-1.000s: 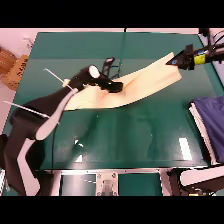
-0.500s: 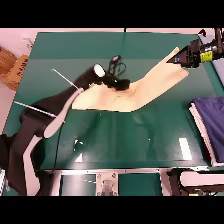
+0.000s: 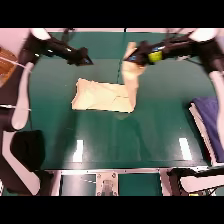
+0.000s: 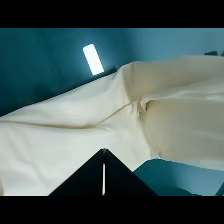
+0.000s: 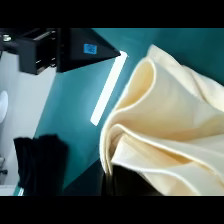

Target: Fold the shirts.

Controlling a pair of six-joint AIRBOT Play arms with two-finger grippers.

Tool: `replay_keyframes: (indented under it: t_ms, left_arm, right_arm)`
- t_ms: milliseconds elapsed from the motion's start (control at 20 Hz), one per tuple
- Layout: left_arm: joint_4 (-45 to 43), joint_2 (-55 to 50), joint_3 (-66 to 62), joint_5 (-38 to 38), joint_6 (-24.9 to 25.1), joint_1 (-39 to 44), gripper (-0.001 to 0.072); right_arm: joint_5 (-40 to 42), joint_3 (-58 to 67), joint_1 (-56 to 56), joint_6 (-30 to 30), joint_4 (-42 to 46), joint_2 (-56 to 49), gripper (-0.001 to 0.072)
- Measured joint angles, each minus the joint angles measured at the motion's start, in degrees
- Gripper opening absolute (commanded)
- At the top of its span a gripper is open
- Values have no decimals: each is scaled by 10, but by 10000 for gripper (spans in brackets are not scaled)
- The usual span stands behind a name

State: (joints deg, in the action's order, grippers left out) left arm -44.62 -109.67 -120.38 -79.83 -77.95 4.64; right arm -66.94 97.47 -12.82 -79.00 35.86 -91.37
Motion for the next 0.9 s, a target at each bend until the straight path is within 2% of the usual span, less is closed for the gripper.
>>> replay_keyframes:
  t_ms: [100,150,200,250,400,550,700,900]
  left_arm:
    - [1,11,-1,-31,0,-35,24]
    - [2,15,-2,-43,0,-49,24]
    - [1,16,-2,-54,0,-64,24]
    - [0,17,-2,-64,0,-75,24]
    - [2,21,-2,-82,0,-101,24]
    - [1,22,-2,-90,0,-116,24]
    - [1,23,-2,-94,0,-122,24]
    - [-1,23,-2,-95,0,-123,24]
  right_arm:
    - [96,0,-77,-1,-6,-49,37]
    - [153,0,-116,-1,-18,-78,176]
    - [203,0,-151,0,-30,-106,381]
    - [252,0,-186,3,-40,-137,528]
    - [326,2,-240,18,-50,-195,531]
    - [321,3,-221,26,-42,-207,531]
    - [252,3,-144,28,-32,-193,531]
    - [98,2,2,7,-7,-175,531]
